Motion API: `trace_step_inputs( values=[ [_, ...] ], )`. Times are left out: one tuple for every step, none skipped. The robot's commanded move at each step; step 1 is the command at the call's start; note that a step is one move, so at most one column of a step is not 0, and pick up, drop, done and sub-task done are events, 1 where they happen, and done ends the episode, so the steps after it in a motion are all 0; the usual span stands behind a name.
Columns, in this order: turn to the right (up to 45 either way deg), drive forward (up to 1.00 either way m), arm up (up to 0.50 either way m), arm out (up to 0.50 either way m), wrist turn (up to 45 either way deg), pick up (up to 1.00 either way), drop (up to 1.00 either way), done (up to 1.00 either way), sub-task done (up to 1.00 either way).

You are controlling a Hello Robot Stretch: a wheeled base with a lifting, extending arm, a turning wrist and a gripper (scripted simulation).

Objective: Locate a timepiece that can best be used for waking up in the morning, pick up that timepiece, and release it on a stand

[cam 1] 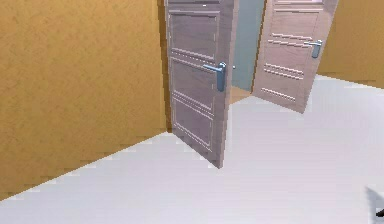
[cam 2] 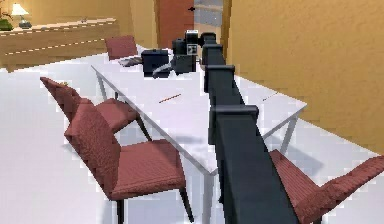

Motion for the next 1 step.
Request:
trace_step_inputs(
  values=[
    [0.0, 0.0, 0.0, 0.0, -45.0, 0.0, 0.0, 0.0, 0.0]
  ],
)
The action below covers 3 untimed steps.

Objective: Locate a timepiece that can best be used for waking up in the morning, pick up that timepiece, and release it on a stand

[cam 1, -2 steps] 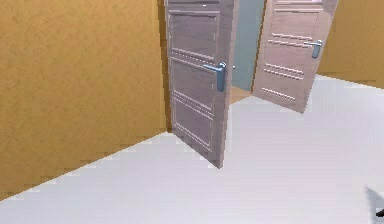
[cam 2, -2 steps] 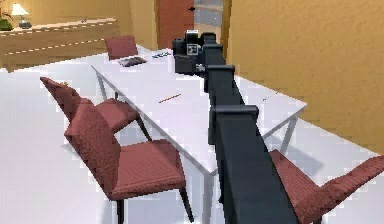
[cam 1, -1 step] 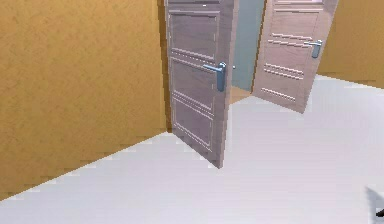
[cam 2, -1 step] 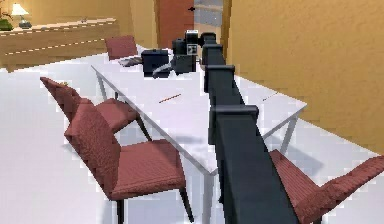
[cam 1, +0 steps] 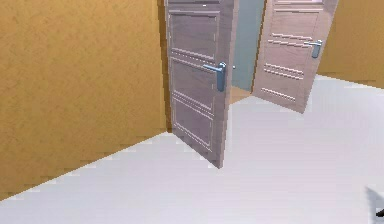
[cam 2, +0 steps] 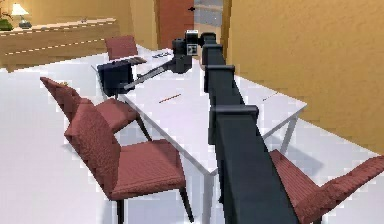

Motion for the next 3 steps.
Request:
trace_step_inputs(
  values=[
    [0.0, 0.0, 0.0, 0.0, -45.0, 0.0, 0.0, 0.0, 0.0],
    [0.0, 0.0, 0.0, 0.0, -18.0, 0.0, 0.0, 0.0, 0.0],
    [0.0, 0.0, 0.0, -0.48, 0.0, 0.0, 0.0, 0.0, 0.0]
  ],
)
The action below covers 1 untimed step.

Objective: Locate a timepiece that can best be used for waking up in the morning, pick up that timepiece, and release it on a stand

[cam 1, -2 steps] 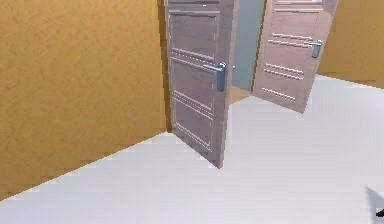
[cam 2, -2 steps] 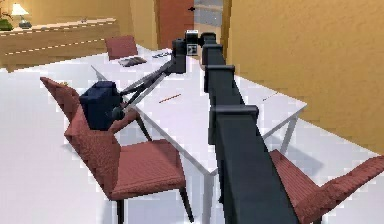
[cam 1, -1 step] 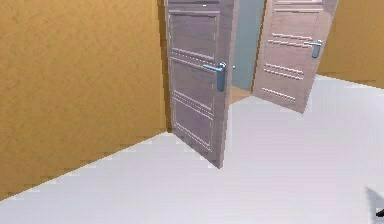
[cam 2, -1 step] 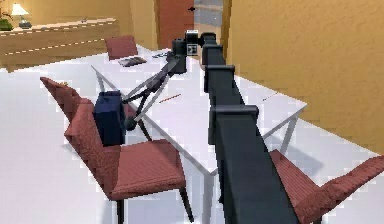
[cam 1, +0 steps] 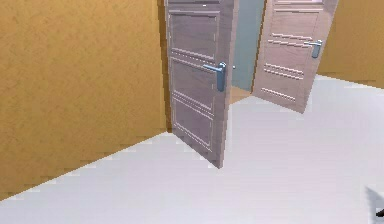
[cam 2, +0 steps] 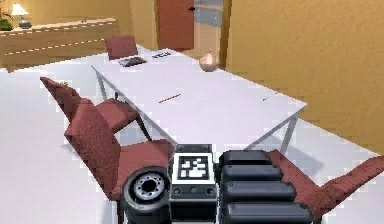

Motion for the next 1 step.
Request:
trace_step_inputs(
  values=[
    [3.0, 0.0, 0.0, 0.0, 0.0, 0.0, 0.0, 0.0, 0.0]
  ],
)
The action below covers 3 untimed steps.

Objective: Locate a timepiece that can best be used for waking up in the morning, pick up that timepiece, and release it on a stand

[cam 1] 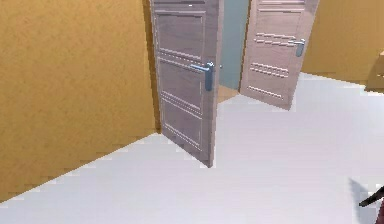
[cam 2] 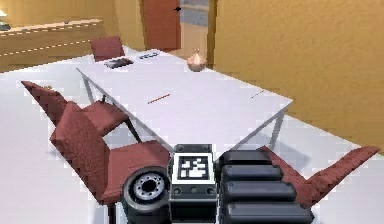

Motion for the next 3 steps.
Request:
trace_step_inputs(
  values=[
    [0.0, 0.8, 0.0, 0.0, 0.0, 0.0, 0.0, 0.0, 0.0],
    [33.0, 0.0, 0.0, 0.0, 0.0, 0.0, 0.0, 0.0, 0.0],
    [0.0, 0.05, 0.0, 0.0, 0.0, 0.0, 0.0, 0.0, 0.0]
  ],
)
